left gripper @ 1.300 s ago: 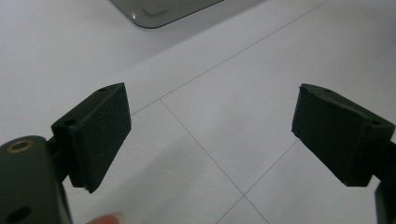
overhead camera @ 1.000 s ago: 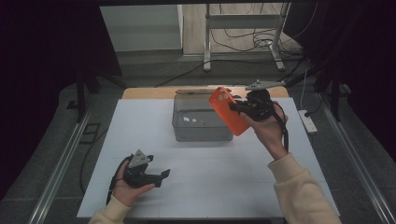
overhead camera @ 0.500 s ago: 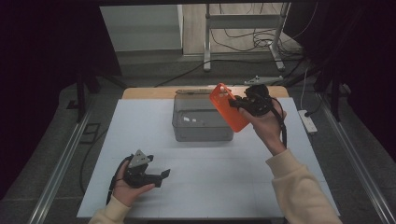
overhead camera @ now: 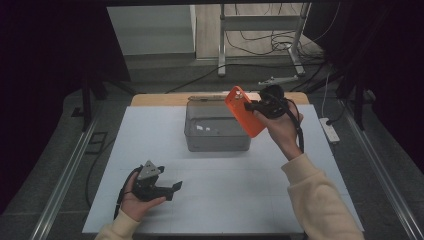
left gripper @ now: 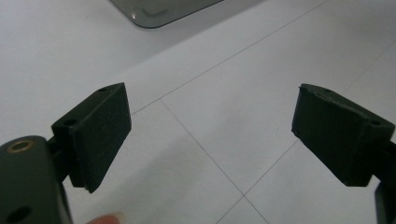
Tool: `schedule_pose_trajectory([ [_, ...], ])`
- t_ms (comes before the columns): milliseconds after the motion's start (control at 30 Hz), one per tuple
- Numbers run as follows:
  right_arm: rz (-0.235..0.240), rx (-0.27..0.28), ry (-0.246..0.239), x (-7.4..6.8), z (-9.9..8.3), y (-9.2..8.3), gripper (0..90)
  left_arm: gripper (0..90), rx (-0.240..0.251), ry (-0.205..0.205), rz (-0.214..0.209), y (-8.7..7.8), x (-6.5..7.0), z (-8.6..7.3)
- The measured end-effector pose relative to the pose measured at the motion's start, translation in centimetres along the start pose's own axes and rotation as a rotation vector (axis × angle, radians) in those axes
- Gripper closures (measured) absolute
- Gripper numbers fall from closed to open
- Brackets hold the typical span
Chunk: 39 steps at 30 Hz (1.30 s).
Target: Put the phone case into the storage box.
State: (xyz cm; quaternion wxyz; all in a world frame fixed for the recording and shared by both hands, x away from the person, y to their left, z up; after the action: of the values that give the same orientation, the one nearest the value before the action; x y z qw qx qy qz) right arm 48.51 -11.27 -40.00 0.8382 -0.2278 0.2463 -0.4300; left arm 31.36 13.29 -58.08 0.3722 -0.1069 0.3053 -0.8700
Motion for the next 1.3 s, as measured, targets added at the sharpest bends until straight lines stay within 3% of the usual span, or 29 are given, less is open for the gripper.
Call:
schedule_pose_trajectory([
  [767,-0.091,-0.016,0.008,0.3,0.3,1.4,79.6,12.1,0.017,-0.002,-0.013,-0.2,0.1,0.2],
  [1033,-0.105,0.001,0.003,0.0,0.7,1.2,79.5,12.0,0.014,0.003,-0.011,-0.2,0.1,0.3],
  [1300,-0.132,0.002,0.01,0.5,0.7,1.6,79.5,12.1,0.015,0.004,-0.008,-0.2,0.0,0.3],
])
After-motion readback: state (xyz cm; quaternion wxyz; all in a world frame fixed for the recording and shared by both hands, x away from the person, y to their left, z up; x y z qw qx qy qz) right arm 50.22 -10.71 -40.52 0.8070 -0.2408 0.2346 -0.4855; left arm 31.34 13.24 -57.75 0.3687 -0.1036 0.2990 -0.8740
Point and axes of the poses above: each handheld gripper's, and its own axes: y roughly forward along the jaws, z roughly out of its top, x roughly to its right, the point moved 10 cm from there along y, roughly forward along the jaws, and after that the axes turned 12 degrees about y, right-handed, at the moved point
